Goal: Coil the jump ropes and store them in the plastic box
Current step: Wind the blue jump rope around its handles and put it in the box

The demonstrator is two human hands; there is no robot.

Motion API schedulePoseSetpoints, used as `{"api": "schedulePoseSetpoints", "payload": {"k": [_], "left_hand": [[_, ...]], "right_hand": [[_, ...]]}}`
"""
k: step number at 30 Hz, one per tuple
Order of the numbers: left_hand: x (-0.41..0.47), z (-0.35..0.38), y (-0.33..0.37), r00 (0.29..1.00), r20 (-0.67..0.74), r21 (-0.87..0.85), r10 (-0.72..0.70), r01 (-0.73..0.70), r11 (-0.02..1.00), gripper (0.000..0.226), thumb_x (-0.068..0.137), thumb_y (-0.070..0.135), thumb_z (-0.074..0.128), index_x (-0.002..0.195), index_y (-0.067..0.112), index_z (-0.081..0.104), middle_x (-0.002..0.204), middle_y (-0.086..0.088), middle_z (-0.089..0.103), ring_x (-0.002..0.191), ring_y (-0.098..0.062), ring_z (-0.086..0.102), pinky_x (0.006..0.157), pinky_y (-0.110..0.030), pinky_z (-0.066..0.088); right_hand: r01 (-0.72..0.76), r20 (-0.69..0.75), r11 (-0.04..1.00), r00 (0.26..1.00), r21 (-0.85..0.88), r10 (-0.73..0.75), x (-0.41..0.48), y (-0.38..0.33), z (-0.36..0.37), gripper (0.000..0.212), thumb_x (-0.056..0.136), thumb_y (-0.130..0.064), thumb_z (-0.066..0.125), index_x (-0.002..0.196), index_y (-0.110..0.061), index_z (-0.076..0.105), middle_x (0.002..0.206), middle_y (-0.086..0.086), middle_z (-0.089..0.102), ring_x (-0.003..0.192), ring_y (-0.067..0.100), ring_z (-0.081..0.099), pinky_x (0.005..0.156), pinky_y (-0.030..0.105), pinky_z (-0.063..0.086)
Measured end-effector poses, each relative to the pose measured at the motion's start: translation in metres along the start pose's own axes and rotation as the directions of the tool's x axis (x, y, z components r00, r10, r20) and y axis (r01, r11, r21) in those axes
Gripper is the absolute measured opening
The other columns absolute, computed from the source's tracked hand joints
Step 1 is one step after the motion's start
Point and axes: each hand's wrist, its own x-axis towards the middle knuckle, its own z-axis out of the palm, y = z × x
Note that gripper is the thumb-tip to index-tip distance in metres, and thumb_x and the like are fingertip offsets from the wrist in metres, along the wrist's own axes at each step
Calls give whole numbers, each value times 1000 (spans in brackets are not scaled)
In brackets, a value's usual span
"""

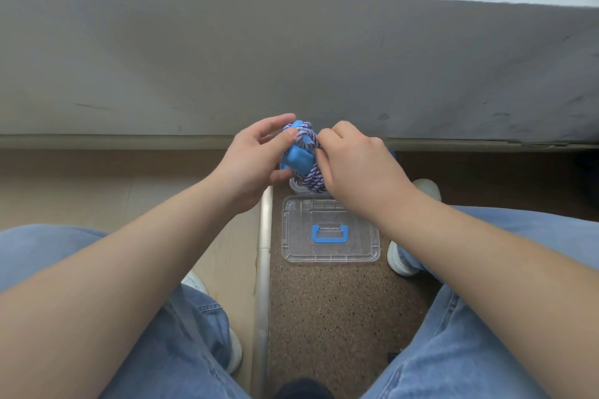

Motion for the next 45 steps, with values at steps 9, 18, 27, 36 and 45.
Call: {"api": "schedulePoseSetpoints", "payload": {"k": [9, 18, 27, 36, 45], "left_hand": [[-7, 4, -3, 979, 88, 264, 183, -200, 944, 37, 87, 24, 74, 123, 27, 65, 107, -16, 72, 95, -21, 69, 94, -49, 56], [-4, -2, 8, 894, 42, 444, 445, -416, 794, 33, 89, 15, 70, 117, 31, 64, 92, 3, 67, 75, -5, 67, 79, -24, 56], [-9, 3, -8, 976, 64, 168, 208, -216, 962, 40, 88, 8, 74, 126, 17, 65, 97, -1, 70, 88, -9, 68, 86, -29, 56], [-7, -1, -5, 977, 40, 165, 210, -214, 963, 36, 89, -4, 65, 110, 26, 69, 91, 0, 66, 82, -11, 65, 78, -31, 56], [-6, -3, 9, 972, 186, 24, 144, -151, 988, 53, 70, -11, 64, 107, 26, 73, 91, -10, 54, 86, -22, 56, 86, -37, 53]], "right_hand": [[41, 188, 994, 982, -97, -22, -3, 0, -7, 14, 98, -16, 46, 109, -12, 54, 96, 11, 55, 82, 36, 59, 63, 38, 35], [-64, -112, 939, 988, 337, 108, -5, -5, -11, 22, 93, -23, 62, 114, -17, 66, 87, 3, 69, 81, 28, 64, 73, 40, 51], [114, -126, 965, 988, 237, -85, -3, 8, -3, 25, 88, -15, 56, 99, -13, 78, 79, 8, 63, 72, 30, 62, 61, 43, 54], [131, -181, 943, 980, 307, -77, -8, 9, 5, 19, 87, -20, 67, 101, -18, 80, 93, 5, 61, 87, 27, 58, 80, 37, 50], [-389, 452, 675, 887, 627, 92, 9, 22, -16, 59, 71, -48, 76, 126, -32, 61, 109, -11, 71, 99, 5, 69, 93, 40, 57]]}}
